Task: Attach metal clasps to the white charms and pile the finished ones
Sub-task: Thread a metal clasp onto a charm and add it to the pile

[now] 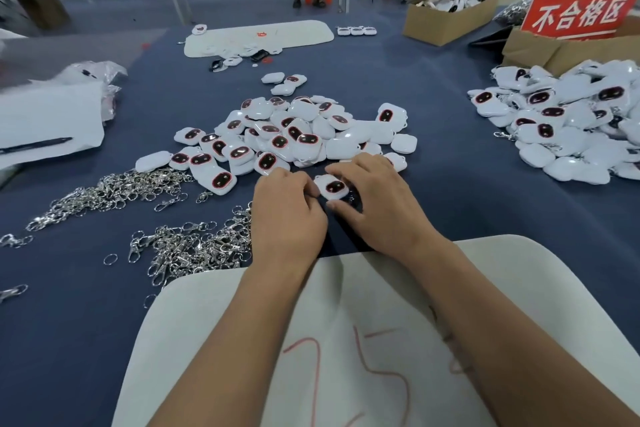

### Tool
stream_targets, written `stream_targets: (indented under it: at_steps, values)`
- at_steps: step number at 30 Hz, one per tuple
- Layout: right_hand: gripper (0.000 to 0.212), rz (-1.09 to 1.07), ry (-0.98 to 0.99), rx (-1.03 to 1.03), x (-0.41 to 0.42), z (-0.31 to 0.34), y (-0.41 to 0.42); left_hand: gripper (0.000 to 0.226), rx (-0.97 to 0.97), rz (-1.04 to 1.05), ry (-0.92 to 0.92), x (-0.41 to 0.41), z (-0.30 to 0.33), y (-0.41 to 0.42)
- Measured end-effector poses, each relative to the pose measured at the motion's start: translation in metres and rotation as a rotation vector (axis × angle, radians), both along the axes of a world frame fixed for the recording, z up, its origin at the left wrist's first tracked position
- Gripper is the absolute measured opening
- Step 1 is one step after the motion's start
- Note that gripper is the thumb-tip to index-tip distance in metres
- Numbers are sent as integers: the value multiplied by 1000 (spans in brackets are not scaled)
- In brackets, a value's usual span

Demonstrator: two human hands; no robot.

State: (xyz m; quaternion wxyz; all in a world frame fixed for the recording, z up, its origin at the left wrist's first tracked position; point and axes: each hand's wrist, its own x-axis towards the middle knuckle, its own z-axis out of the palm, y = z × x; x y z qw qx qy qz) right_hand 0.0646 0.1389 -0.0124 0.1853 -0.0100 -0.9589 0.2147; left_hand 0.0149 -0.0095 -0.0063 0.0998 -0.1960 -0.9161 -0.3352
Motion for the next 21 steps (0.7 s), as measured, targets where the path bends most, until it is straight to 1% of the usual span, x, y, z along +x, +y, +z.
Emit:
stream_targets:
  at_steps: [2,4,6,8,10,12,14,16,19,21]
  values:
    - [45,41,-43,47,-2,-1,0,26,13,-34,-5,1,1,2]
    - [35,97,-53,61,-4,-1,0,30,39,-71,-8,2,2,2]
    - [31,56,13,-36,-4,-1,1,29,61,-76,-12,3,2,2]
    - [28,-54,119,-203,-3,-1,5,24,69,-68,1,4,1,3]
    - [25,-129,167,-295,-2,0,8,17,31,-88,14,4,1,5]
    - [19,-168,113,-241,-5,-1,10,11,-50,-126,21,6,0,8]
    - [25,-157,-7,-133,-7,-3,7,10,-112,-141,15,7,-1,9]
    - [29,-127,-78,-53,-7,-5,4,13,-130,-137,-9,7,0,9]
    - [32,-89,-99,40,-7,-5,4,21,-64,-134,-54,6,3,7]
    - [30,-90,-80,55,-7,-4,3,25,-6,-137,-57,5,4,6]
